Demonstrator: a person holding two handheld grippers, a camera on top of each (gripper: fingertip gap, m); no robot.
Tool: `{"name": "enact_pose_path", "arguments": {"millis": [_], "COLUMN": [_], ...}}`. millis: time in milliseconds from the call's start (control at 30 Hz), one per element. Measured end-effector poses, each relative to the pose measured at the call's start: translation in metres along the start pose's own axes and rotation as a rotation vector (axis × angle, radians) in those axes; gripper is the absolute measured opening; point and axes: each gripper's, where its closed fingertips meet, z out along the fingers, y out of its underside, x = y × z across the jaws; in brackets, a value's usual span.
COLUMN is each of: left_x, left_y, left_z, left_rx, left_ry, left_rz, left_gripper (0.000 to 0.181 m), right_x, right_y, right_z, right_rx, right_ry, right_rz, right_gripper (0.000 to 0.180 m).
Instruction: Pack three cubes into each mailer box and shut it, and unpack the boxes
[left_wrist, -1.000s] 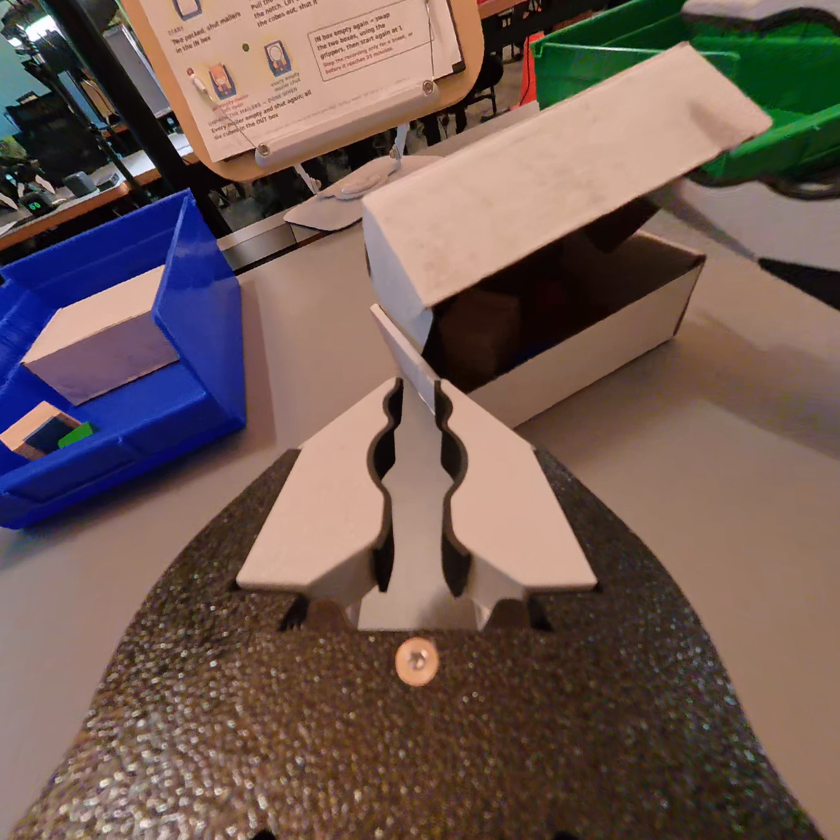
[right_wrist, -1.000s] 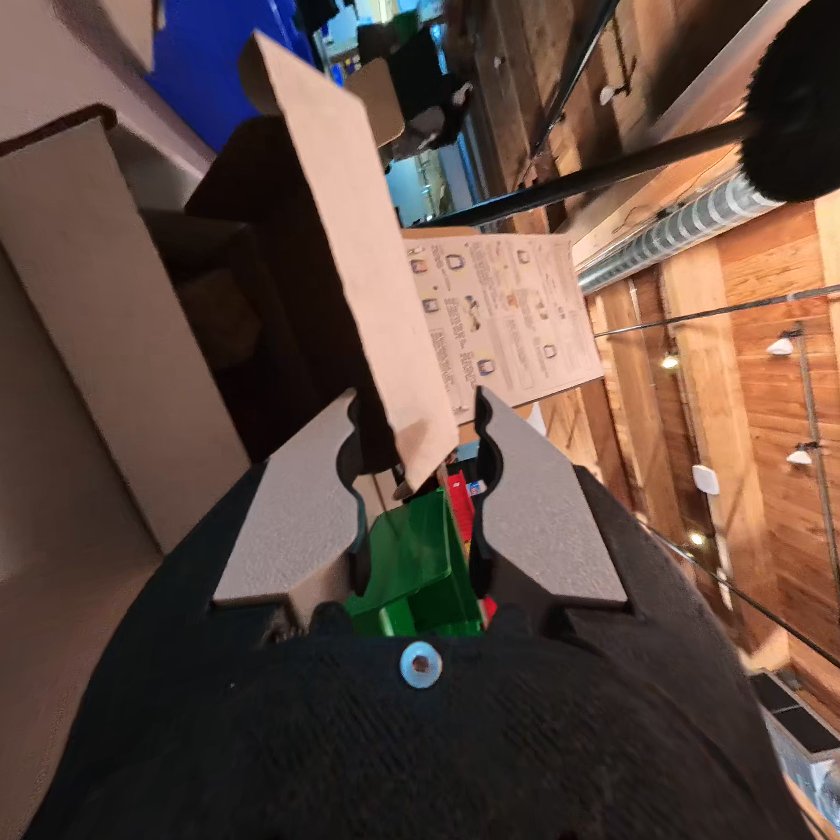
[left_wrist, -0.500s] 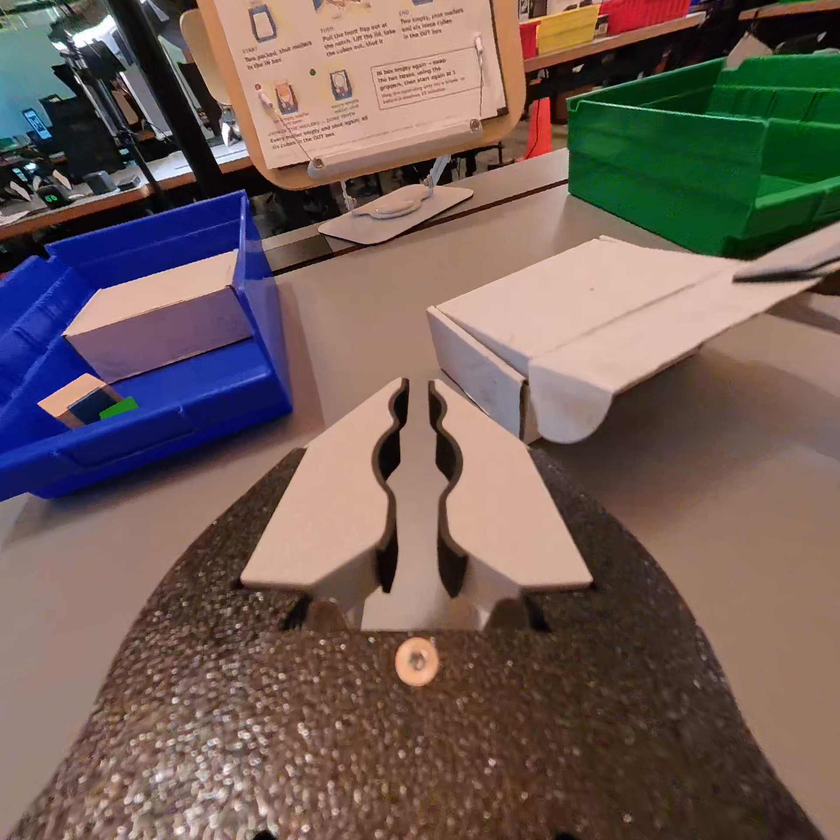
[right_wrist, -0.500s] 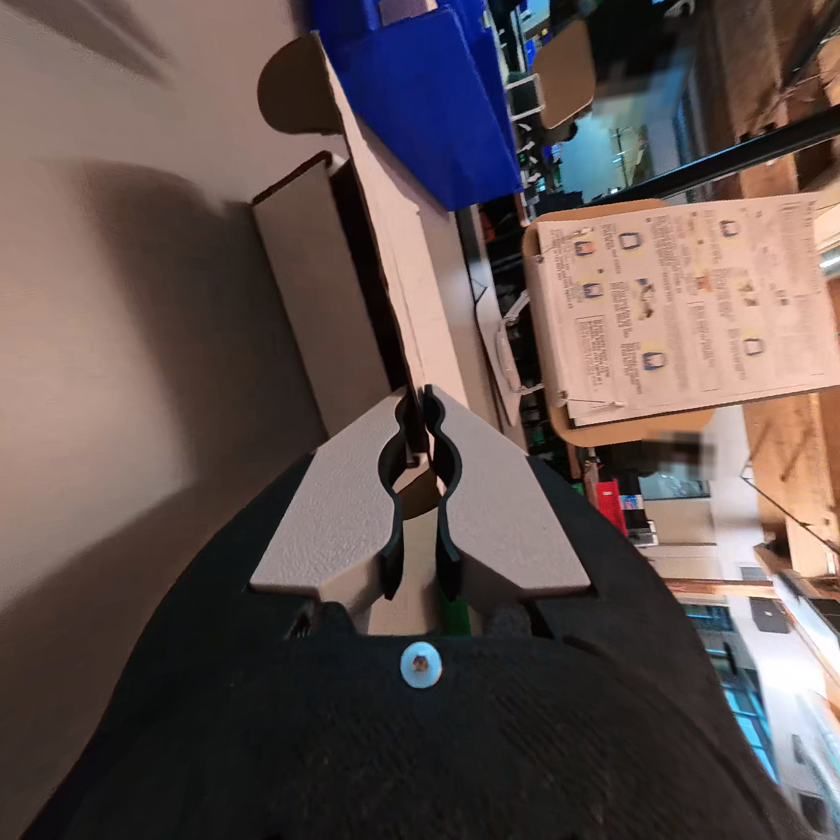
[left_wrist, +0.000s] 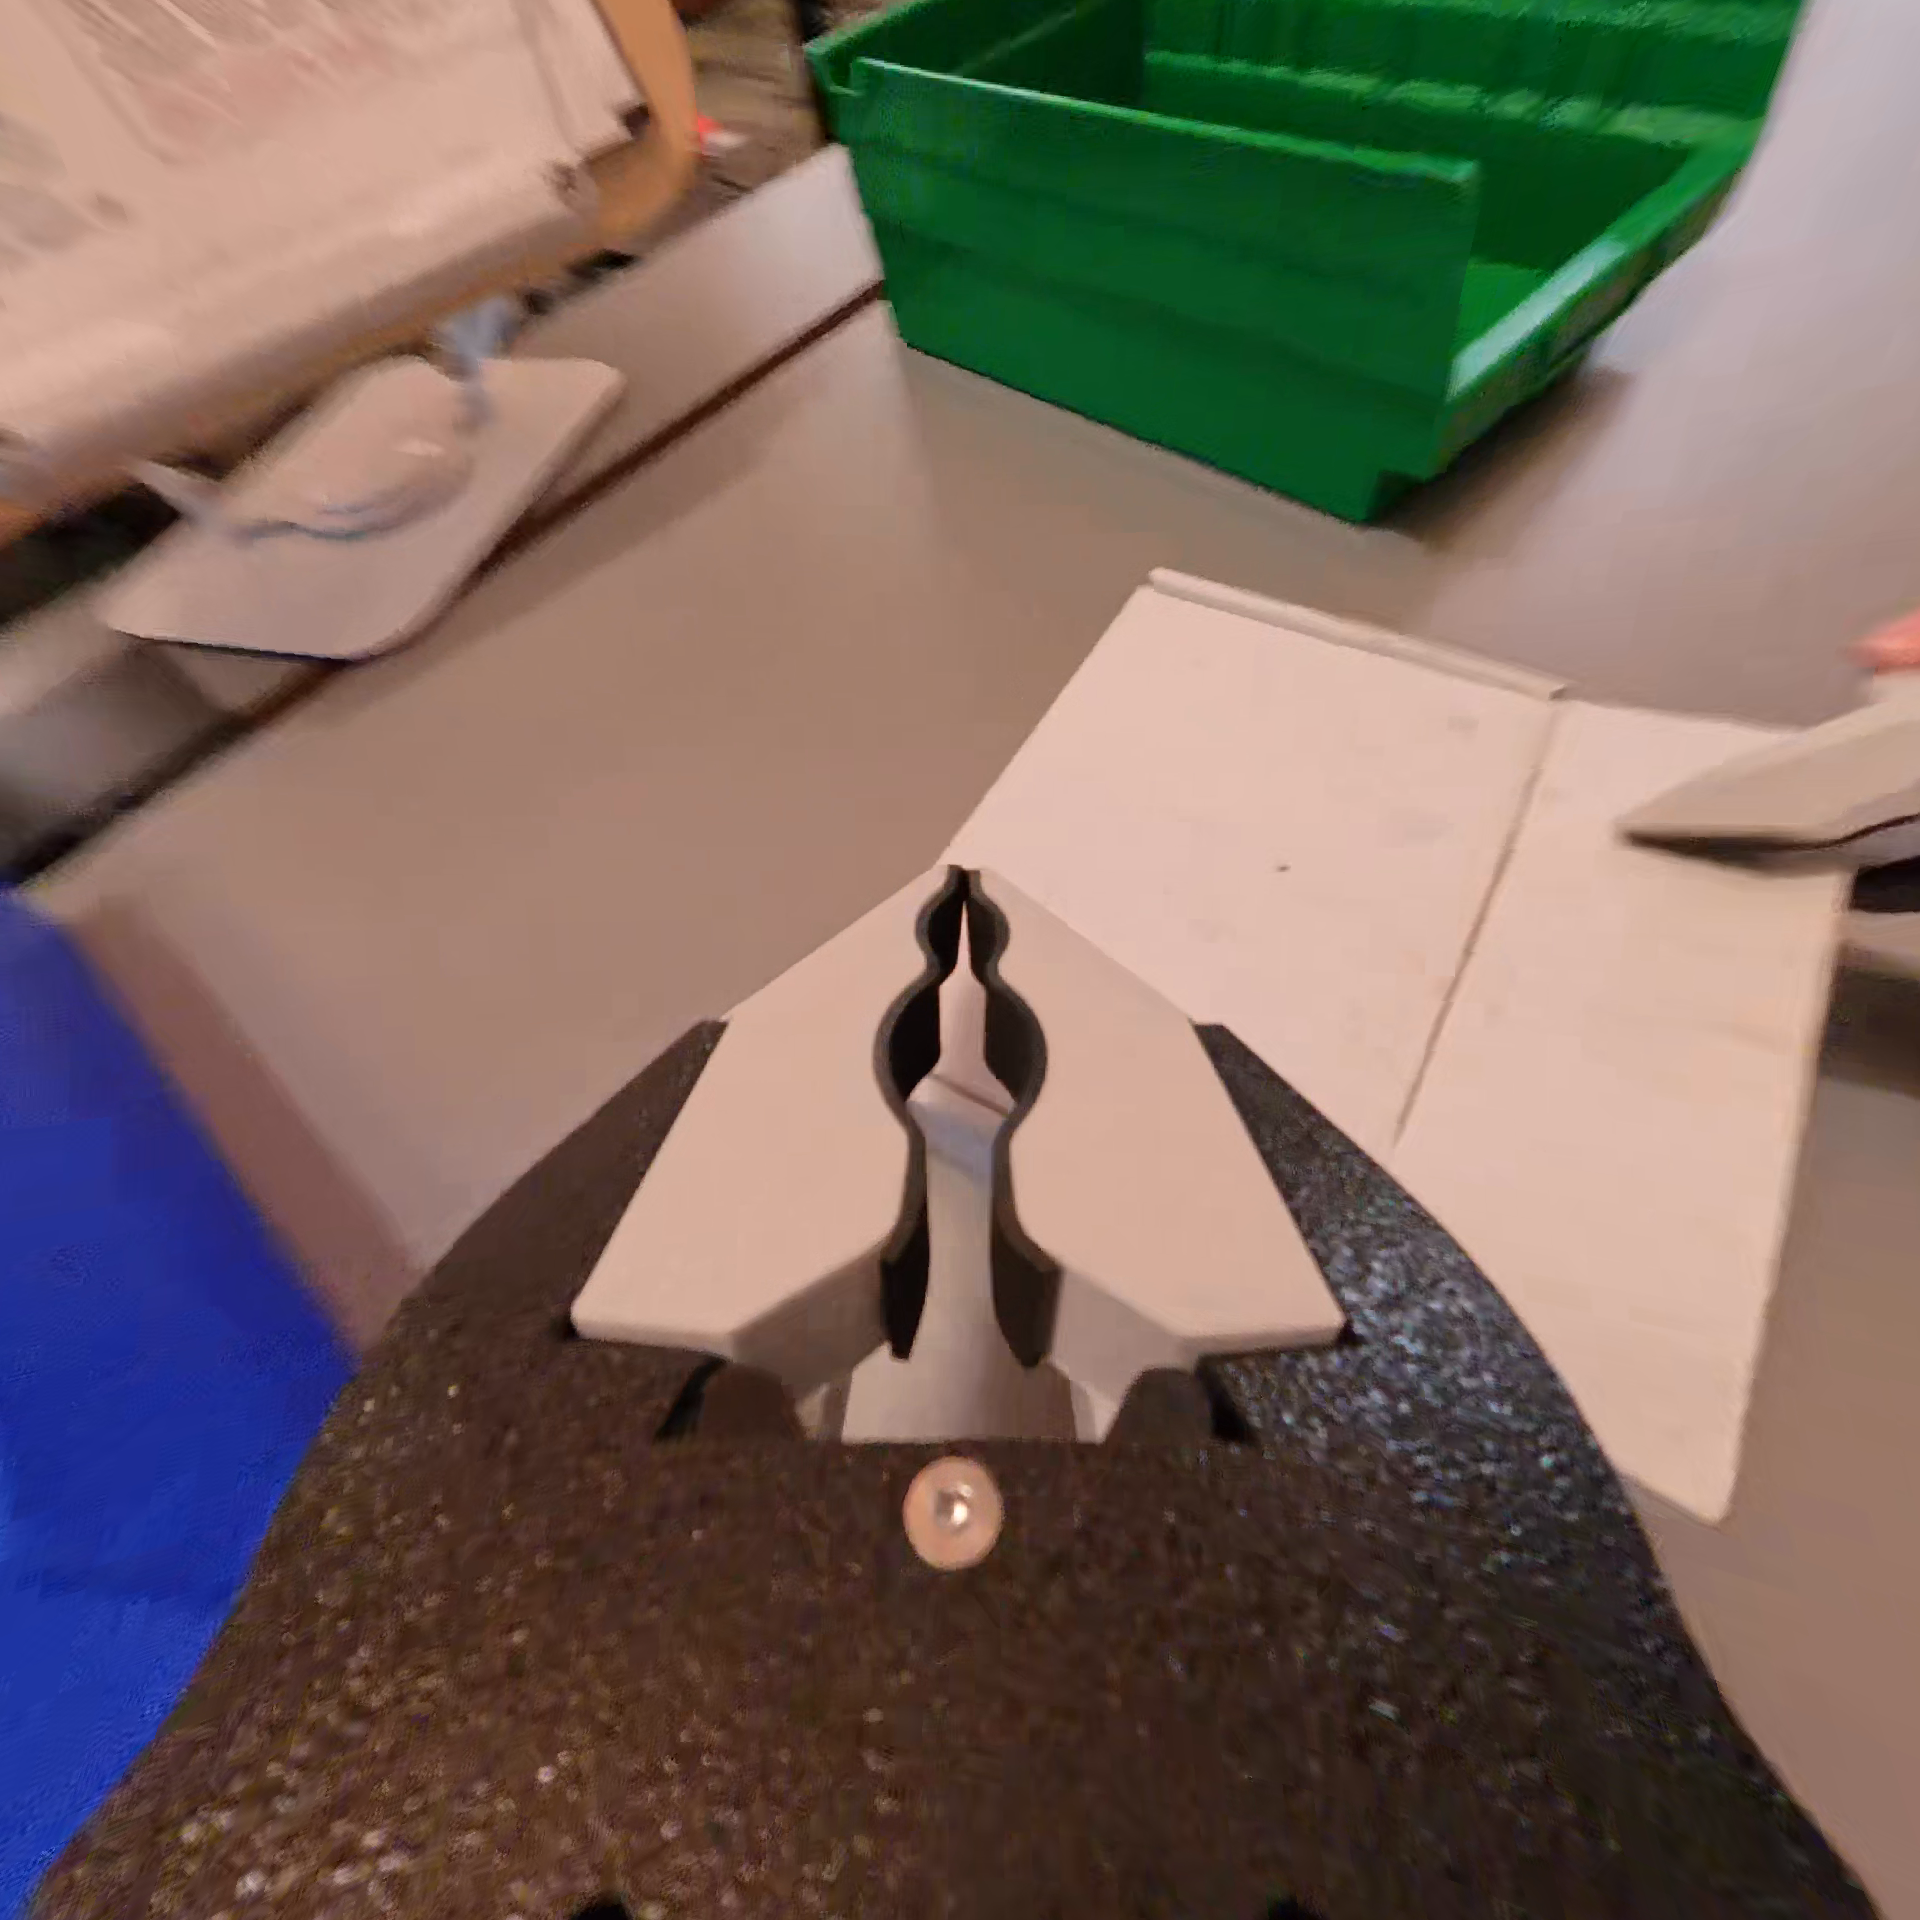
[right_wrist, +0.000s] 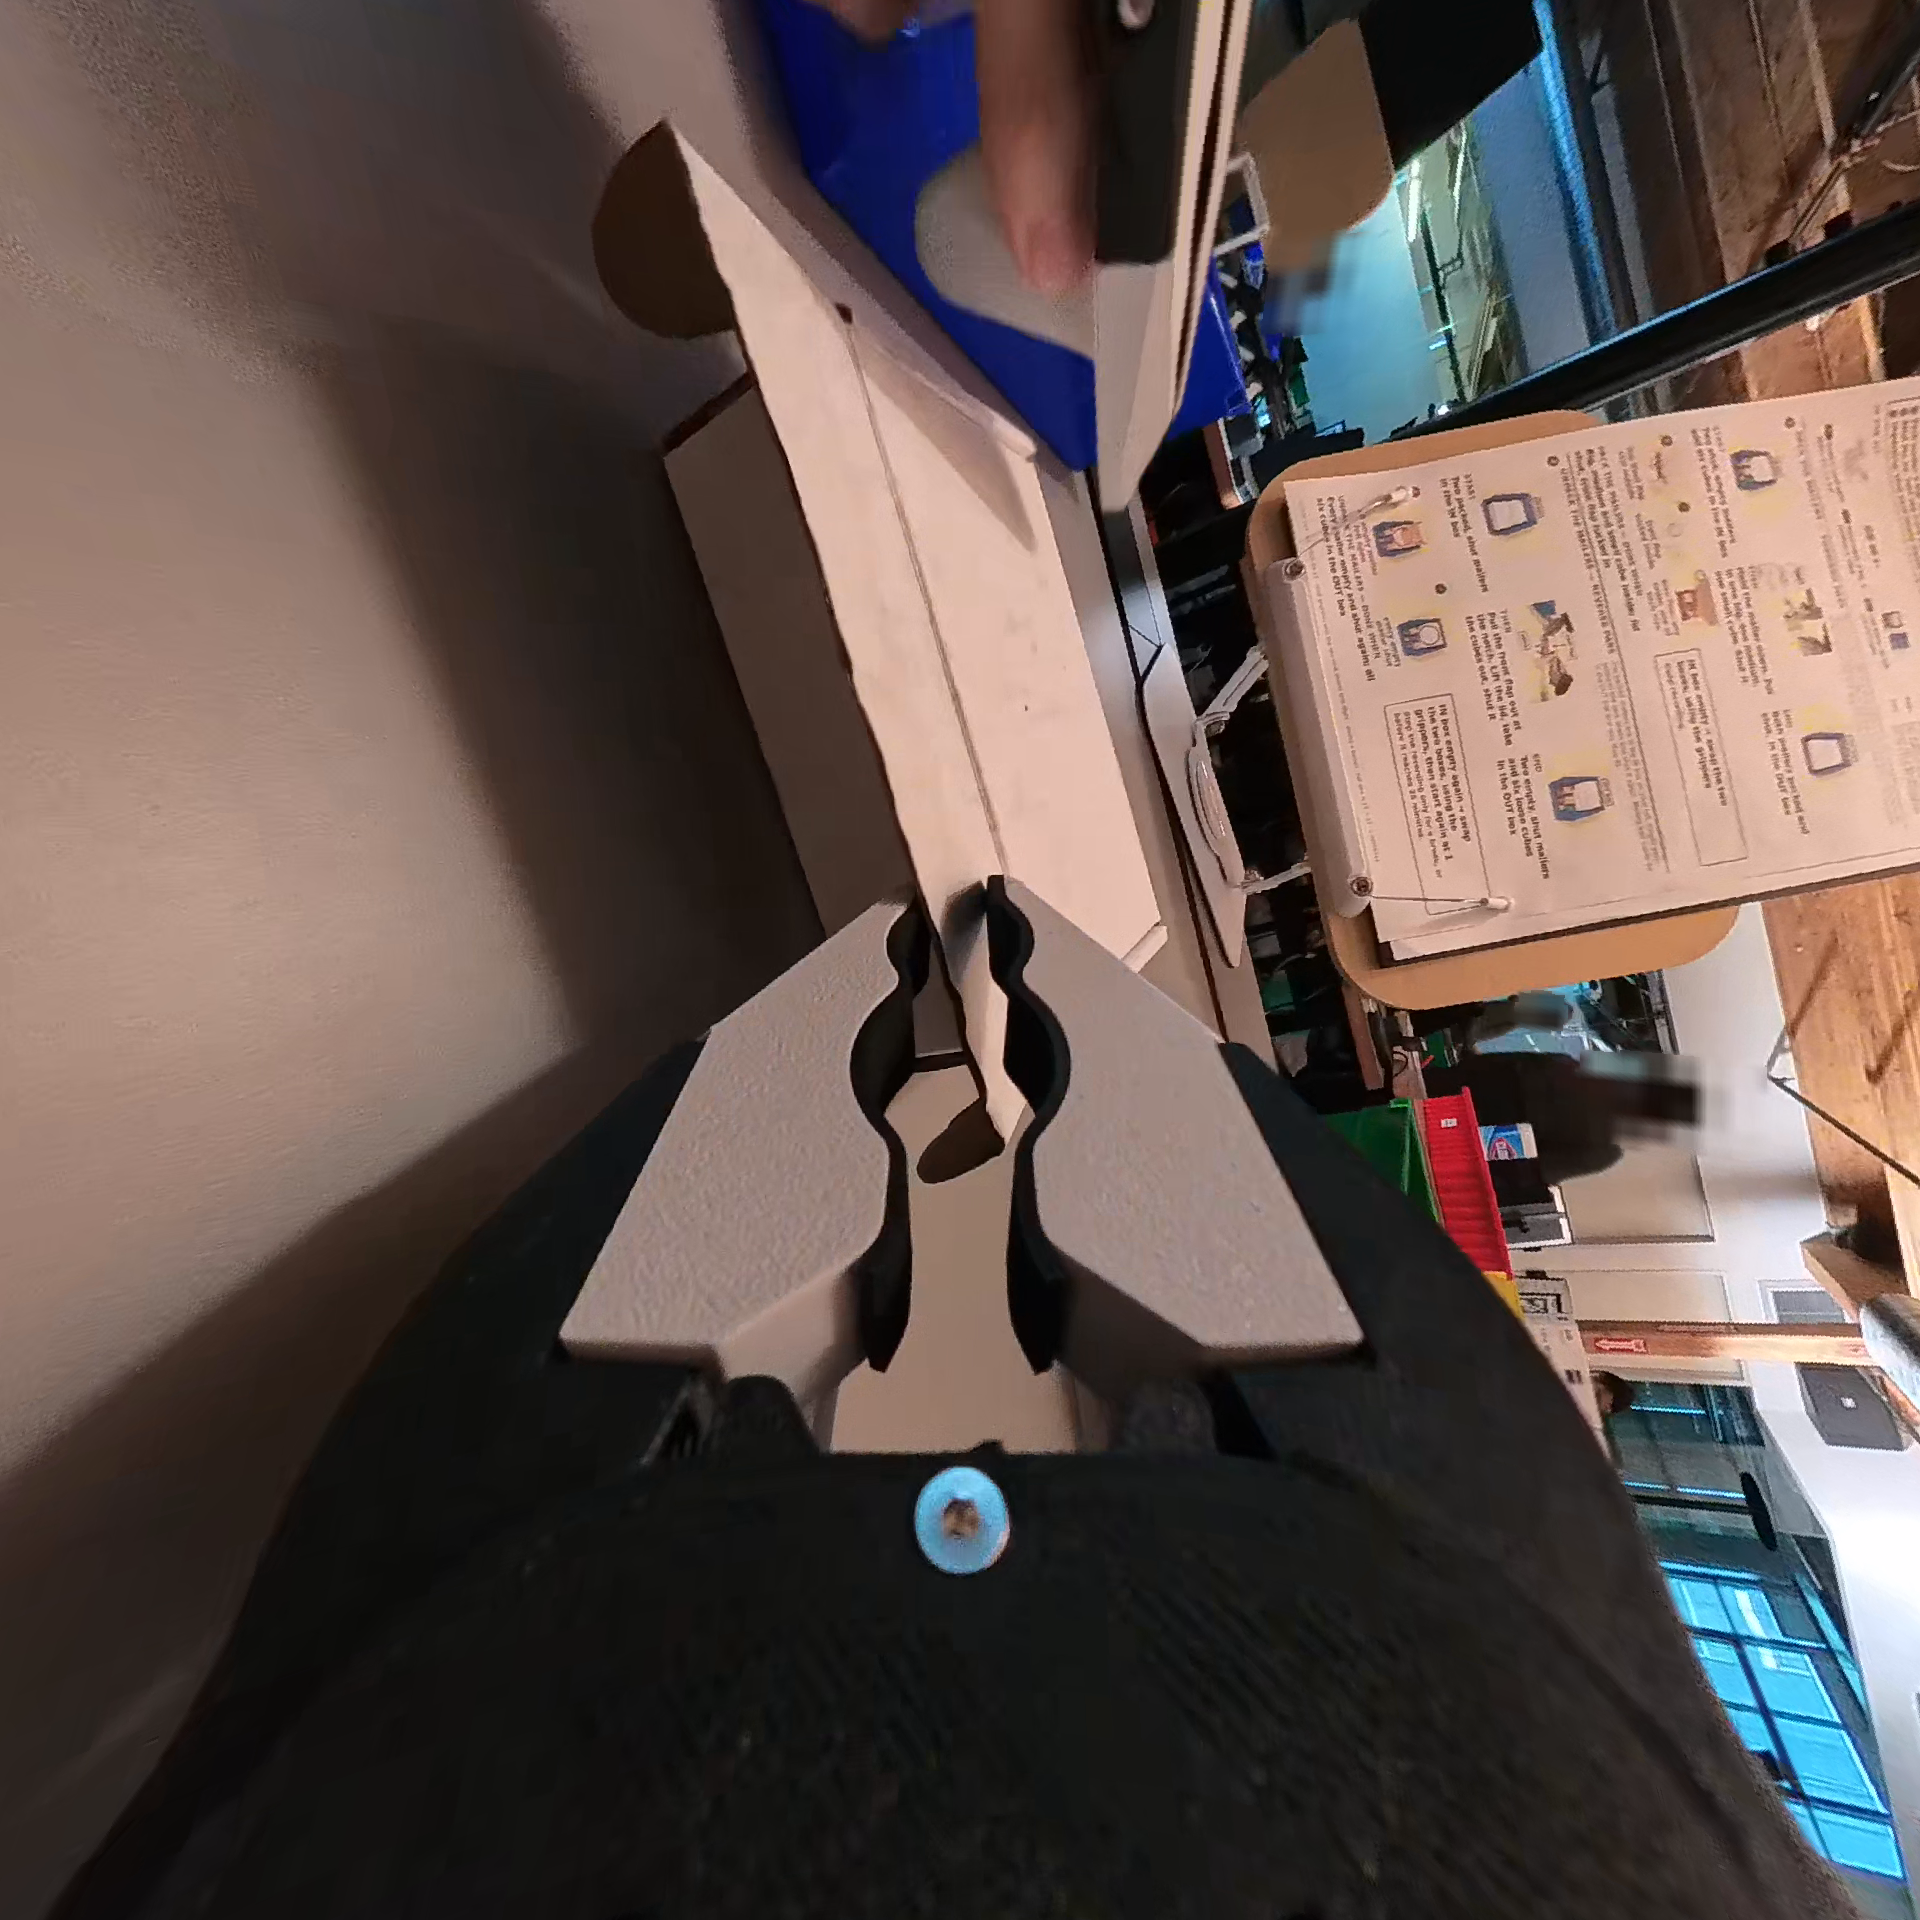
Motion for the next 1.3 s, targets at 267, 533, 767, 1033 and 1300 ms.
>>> {"name": "enact_pose_path", "arguments": {"millis": [267,533,767,1033,1300], "left_x": [-0.01,-0.01,-0.011,-0.009,-0.01], "left_y": [0.011,0.018,0.019,0.02,0.019], "left_z": [0.009,0.011,0.012,0.012,0.012], "left_rx": [0.011,0.042,0.102,0.116,0.121], "left_ry": [0.367,0.299,0.227,0.138,0.143], "left_rz": [-0.707,-0.646,-0.553,-0.469,-0.483], "left_gripper": [0.0,0.0,0.0,0.0,0.0], "right_x": [0.0,0.002,0.009,-0.002,-0.006], "right_y": [0.0,0.018,0.052,0.062,0.056], "right_z": [0.002,-0.001,-0.01,-0.002,-0.005], "right_rx": [0.013,-0.063,-0.136,-0.213,-0.125], "right_ry": [0.028,0.086,0.097,-0.033,-0.215], "right_rz": [-0.015,-0.029,0.219,0.374,0.639], "right_gripper": [0.01,0.03,0.028,0.011,0.01]}}
